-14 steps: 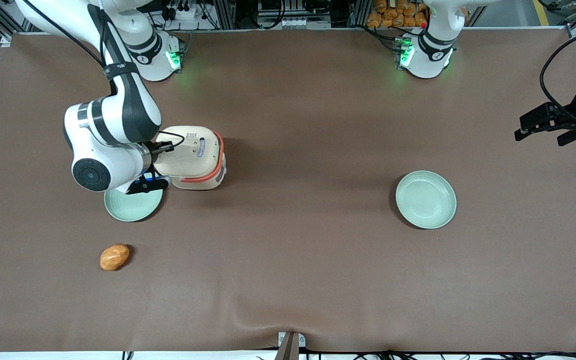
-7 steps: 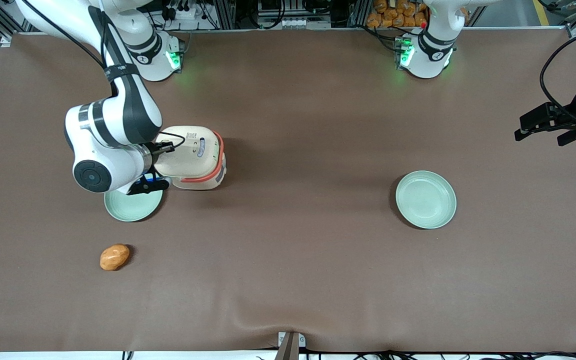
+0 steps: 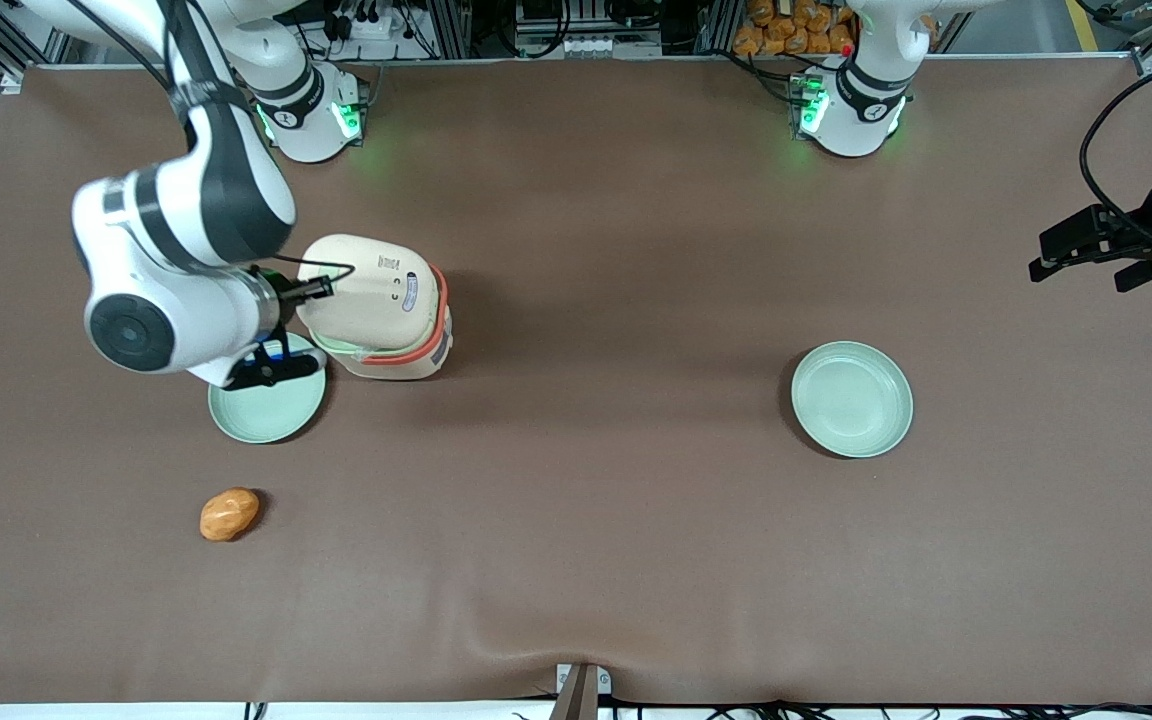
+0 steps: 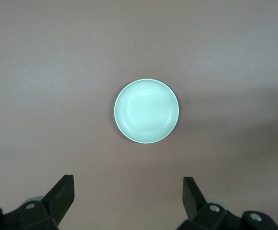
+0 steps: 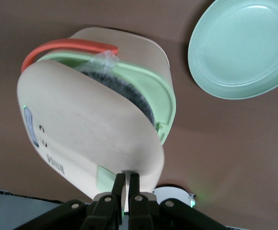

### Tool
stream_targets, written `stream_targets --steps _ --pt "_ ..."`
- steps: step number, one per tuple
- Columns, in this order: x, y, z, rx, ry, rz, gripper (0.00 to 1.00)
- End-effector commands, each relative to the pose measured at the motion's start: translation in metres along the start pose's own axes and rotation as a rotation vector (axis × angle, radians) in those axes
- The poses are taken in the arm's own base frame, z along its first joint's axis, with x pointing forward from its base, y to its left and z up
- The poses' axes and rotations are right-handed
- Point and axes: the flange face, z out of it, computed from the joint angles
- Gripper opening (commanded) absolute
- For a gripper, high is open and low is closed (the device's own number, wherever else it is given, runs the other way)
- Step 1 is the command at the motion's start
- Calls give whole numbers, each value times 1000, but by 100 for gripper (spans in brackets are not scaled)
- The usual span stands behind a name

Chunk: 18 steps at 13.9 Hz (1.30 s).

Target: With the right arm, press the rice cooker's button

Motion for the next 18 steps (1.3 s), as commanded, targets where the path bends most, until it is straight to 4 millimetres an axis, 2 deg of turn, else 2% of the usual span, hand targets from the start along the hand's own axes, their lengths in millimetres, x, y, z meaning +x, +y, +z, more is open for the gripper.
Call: stream_targets --steps 1,2,6,10,11,12,15,18 --pt "-20 -1 -22 14 23 -4 14" --pt "-25 -1 -27 16 31 -5 17" --pt "-52 -2 -58 20 110 -12 43" --pt "-79 14 -105 31 220 -3 65" --pt "-85 20 -117 36 247 3 76" --pt "-91 28 -128 42 274 14 100" --pt "-123 43 -157 34 351 37 100" --pt "-162 67 -198 -70 462 87 100"
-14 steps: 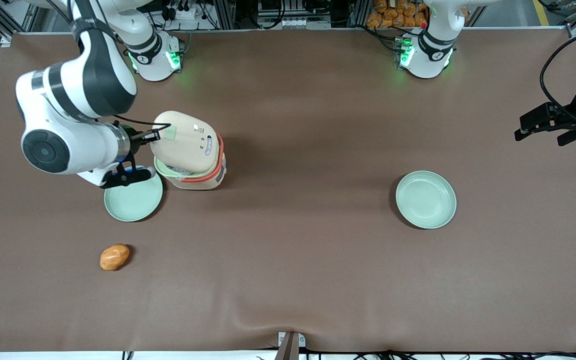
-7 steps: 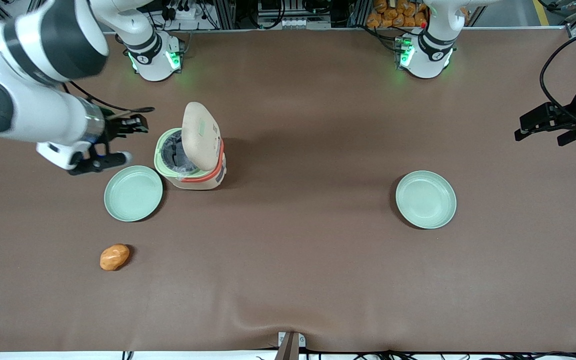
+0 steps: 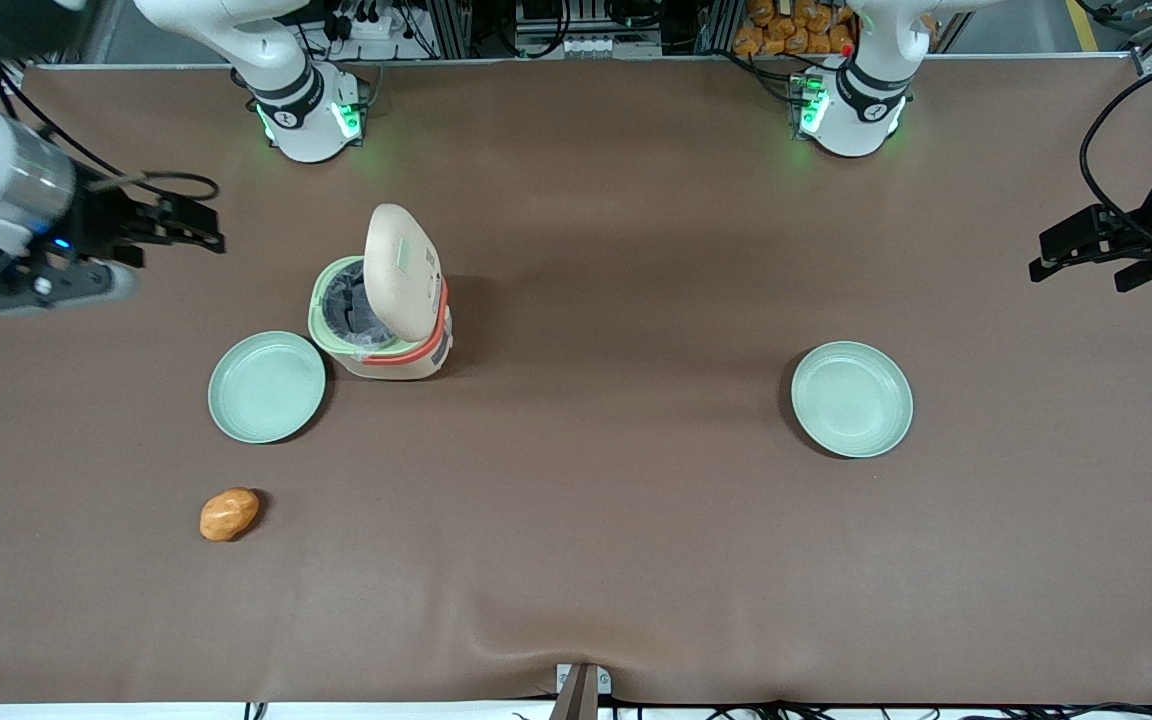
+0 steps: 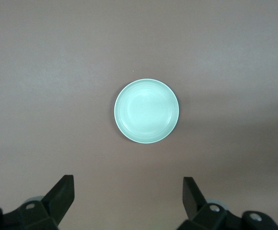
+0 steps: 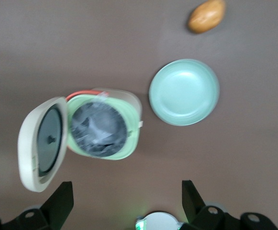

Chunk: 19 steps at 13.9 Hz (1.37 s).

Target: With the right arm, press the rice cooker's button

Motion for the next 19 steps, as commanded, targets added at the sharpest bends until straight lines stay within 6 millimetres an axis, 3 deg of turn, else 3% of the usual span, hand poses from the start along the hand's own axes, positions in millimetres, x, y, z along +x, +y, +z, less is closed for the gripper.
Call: stream_targets --steps 1,3,6,9,13,19 --pt "-25 34 -44 -46 81 45 100" --pt "-33 64 -49 -49 87 67 100" --pt "-35 80 -41 -114 44 -4 100" --pt "-32 78 -34 -107 28 1 100" --pt "-25 79 -8 -99 -9 23 100" --pt "-25 71 -9 -32 7 94 100"
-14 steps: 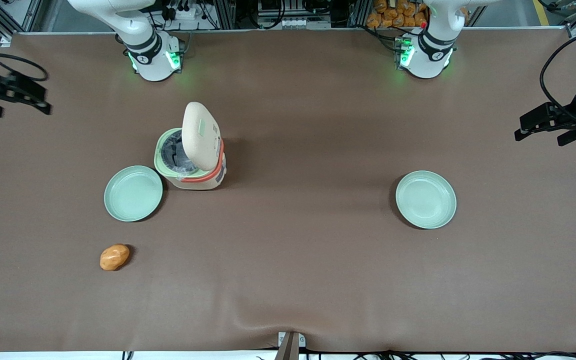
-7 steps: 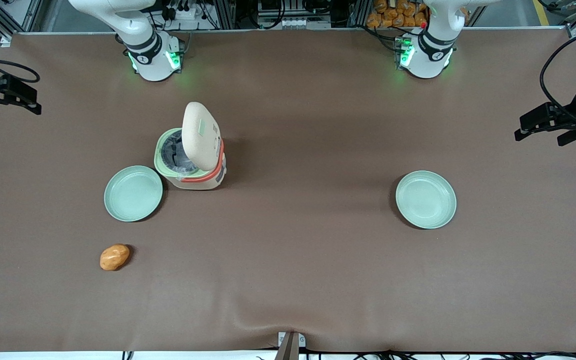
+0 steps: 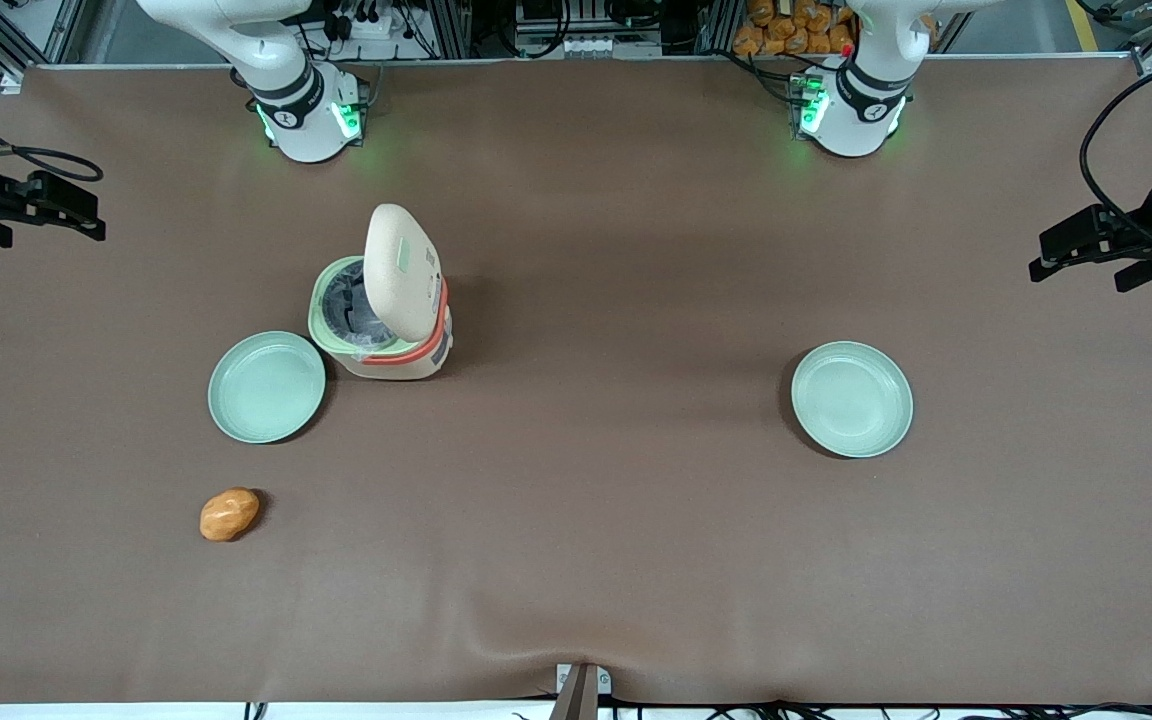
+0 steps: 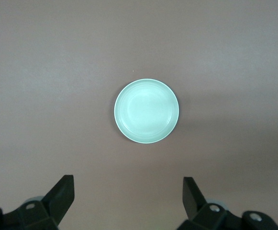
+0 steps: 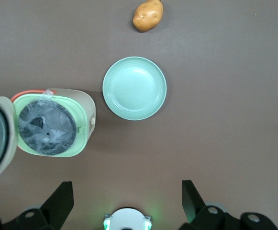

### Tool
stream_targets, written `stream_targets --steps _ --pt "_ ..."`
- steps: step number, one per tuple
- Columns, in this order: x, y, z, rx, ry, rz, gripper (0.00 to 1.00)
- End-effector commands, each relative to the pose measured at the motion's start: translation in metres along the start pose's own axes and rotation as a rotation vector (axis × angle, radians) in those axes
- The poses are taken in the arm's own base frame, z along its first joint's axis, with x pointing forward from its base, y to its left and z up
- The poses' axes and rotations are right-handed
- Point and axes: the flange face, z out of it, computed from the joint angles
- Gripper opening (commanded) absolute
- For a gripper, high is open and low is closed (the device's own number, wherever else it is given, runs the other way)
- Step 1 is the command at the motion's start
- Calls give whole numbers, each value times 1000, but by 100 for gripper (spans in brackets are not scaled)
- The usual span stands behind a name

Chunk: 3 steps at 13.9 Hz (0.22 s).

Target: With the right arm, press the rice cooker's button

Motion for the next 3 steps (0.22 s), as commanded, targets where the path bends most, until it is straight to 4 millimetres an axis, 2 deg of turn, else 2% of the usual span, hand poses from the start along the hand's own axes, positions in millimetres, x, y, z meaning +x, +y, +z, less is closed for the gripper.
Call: stream_targets --steps 1,3 --pt "-5 -4 -5 26 13 36 100" --pt "-5 -4 -4 27 11 36 100"
